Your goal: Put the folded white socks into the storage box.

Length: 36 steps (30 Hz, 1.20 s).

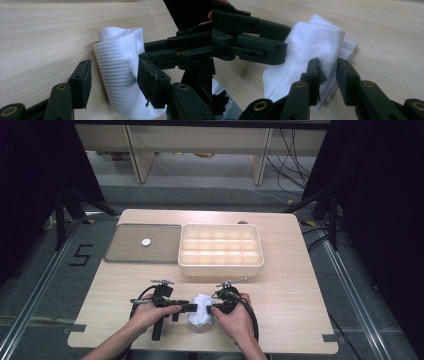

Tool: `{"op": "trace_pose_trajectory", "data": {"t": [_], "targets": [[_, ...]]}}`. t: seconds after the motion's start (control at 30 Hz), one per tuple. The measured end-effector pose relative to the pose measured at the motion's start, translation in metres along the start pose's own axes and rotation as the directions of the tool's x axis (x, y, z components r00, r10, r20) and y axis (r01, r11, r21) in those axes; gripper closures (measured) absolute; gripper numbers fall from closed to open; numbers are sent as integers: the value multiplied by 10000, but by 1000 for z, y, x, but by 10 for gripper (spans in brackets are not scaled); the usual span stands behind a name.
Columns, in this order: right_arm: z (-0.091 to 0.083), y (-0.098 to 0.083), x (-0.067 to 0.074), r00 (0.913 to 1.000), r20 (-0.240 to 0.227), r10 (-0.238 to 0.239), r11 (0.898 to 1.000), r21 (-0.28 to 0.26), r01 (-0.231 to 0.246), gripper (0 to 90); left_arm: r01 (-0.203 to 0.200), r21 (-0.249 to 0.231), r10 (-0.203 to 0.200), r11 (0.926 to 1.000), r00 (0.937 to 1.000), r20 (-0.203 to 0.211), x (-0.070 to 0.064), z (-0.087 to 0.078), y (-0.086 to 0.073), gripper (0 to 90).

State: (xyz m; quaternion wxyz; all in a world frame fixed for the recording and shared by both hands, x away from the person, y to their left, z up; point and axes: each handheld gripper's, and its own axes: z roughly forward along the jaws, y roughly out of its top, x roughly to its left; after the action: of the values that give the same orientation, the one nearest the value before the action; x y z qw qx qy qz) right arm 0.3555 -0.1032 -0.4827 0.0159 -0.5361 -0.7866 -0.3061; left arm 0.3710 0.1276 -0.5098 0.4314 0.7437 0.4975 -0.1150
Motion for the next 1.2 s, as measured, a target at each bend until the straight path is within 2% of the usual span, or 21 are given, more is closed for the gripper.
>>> {"op": "trace_pose_trajectory", "data": {"t": [0.1,0.17,0.27,0.37,0.43,0.47,0.53,0.63,0.7,0.87,0.93,0.97,1.07,1.1,1.17,1.2], "targets": [[1,1,-1,10000,-69,-6,10000,33,7,731,139,-94,-139,9999,9999,57,0,3,1,452],[0,1,-1,10000,-26,-5,9999,120,5,733,317,30,-317,9995,9995,27,-1,5,3,454],[1,1,-1,10000,-50,-24,9999,135,25,734,342,178,-343,9993,9994,73,1,9,5,456],[2,1,-3,9999,-130,-94,9999,83,95,734,473,224,-480,9986,9984,288,2,13,6,463],[2,1,-3,9999,-157,-66,9999,107,67,735,756,202,-764,9969,9962,421,1,15,6,470],[2,1,-3,9998,-167,-61,9999,106,63,735,1127,275,-1137,9932,9928,374,-2,16,7,475],[2,1,-2,9998,-202,78,9998,168,-75,735,1129,377,-1141,9929,9930,316,-3,17,8,482],[3,2,-5,9997,-225,-114,9999,72,116,735,1236,318,-1250,9918,9911,466,-2,20,9,499],[3,2,-4,9998,-174,53,9999,132,-50,735,1248,529,-1271,9908,9910,425,-1,19,11,521],[3,2,-4,9997,-242,-64,9999,110,67,735,1259,567,-1287,9904,9905,486,-1,22,12,569],[4,2,-4,9994,-349,31,9999,168,-25,735,1281,687,-1314,9894,9903,459,0,22,13,588],[3,2,-3,9998,-208,57,9999,158,-53,735,1323,594,-1355,9894,9893,542,0,23,12,599],[4,2,-3,9998,-213,36,9999,168,-33,735,1328,703,-1370,9886,9889,580,2,24,13,633],[4,2,-3,9998,-211,21,9999,153,-18,735,1321,688,-1364,9888,9887,616,2,24,12,648],[6,2,-6,9984,-228,-516,9986,-75,515,735,1307,628,-1347,9894,9887,654,2,23,12,674],[5,2,-4,9993,-170,-329,9995,24,329,734,1237,590,-1276,9906,9896,662,1,23,12,682]]}}
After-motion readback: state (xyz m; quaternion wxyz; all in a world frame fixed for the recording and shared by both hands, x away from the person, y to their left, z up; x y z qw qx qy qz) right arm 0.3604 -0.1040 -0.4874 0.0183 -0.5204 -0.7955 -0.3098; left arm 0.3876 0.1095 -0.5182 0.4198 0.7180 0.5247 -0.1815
